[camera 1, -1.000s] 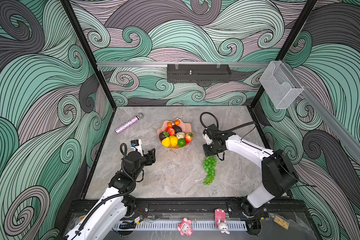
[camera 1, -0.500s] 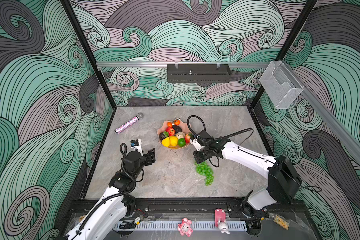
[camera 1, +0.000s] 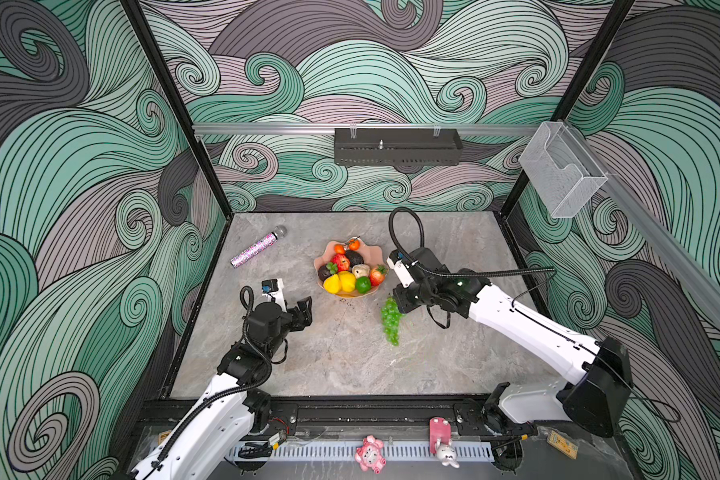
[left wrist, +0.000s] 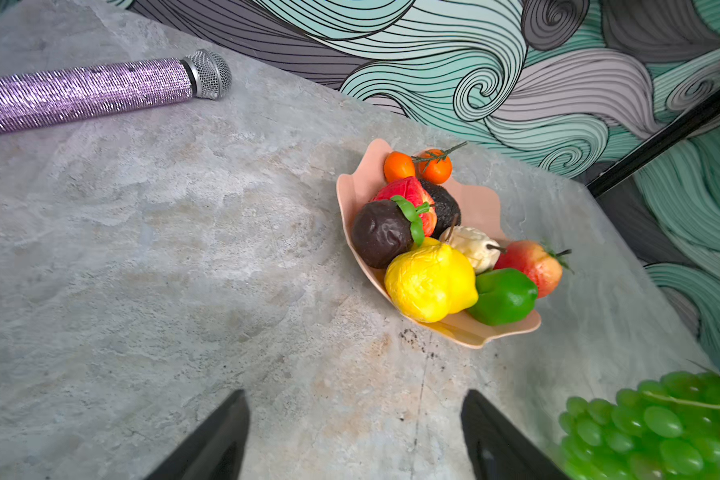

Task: Place and organize the fake fruits in the fruit bowl
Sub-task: 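Lift the grapes with the right gripper and carry them over the bowl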

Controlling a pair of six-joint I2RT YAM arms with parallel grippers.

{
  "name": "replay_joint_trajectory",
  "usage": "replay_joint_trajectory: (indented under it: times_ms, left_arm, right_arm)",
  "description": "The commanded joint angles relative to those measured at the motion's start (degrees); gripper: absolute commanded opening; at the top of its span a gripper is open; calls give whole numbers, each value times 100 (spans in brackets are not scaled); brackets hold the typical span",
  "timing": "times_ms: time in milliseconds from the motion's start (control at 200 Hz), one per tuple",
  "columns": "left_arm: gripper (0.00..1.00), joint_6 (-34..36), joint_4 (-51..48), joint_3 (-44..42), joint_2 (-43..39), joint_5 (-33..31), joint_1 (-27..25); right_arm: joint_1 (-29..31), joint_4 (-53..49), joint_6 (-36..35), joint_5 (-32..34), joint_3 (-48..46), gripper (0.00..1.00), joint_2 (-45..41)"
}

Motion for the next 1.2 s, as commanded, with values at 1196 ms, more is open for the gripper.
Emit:
replay_joint_trajectory:
  times_ms: [1196]
  left_arm:
    - [99,-106,382,-60,169,359,308]
  right_arm:
    - [-1059,-760,-237,-544,5489,1,3292]
